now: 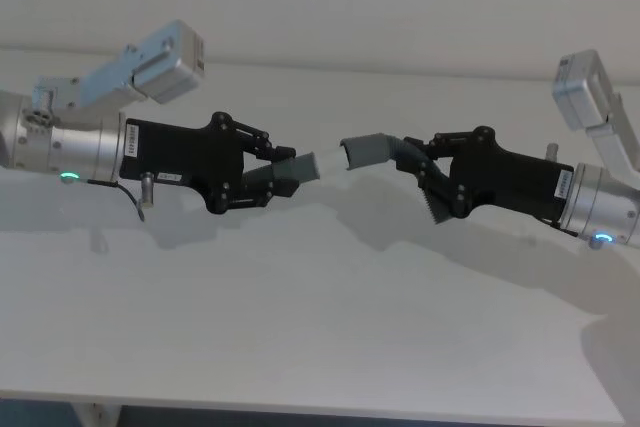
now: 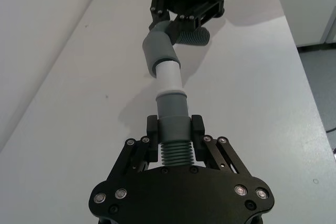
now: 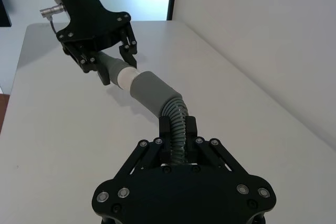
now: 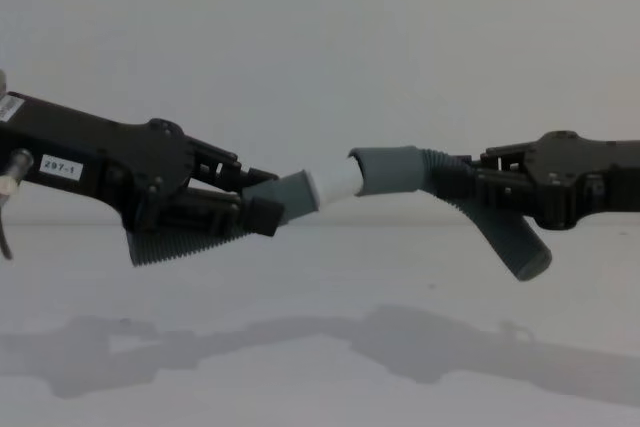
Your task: Use both hands to pick up one end of the pipe from the table, align the ends, and insert them.
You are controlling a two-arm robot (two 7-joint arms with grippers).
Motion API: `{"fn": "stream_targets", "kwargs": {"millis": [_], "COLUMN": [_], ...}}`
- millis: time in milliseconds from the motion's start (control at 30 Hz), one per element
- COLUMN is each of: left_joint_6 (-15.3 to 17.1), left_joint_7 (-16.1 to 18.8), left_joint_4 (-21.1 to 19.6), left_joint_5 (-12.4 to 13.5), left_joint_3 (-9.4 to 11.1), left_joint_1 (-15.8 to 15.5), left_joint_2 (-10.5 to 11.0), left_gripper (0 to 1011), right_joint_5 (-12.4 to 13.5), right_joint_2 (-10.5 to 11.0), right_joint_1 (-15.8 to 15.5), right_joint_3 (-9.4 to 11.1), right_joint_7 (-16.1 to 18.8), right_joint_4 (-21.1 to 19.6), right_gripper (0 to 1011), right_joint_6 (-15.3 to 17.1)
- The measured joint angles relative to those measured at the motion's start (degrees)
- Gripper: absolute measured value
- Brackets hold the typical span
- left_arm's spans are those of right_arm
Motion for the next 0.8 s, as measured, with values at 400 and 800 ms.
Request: {"fn": "stream_targets", "kwargs": {"millis": [400,800], "left_joint_6": [0.7,0.9], "left_joint_7": [-0.1,-0.2], "left_joint_4": [-0.1,-0.1], "left_joint_5": [0.9,1.2], "left_joint_3": [0.6,0.9], "left_joint_1": [-0.4,-0.6], "left_joint_2": [0.8,1.1], "left_gripper": [355,356], "right_joint_5": [-1.3,-2.9], "right_joint_2": [1.1,2.0], "right_joint_1": [0.8,2.0], "right_joint_3": [-1.2,-3.0], "right_joint_7": [1.8,4.4], "right_joint_4": [-0.6,-1.6], "right_gripper": [155,155], "right_joint_6": [-2.7,-5.3]}}
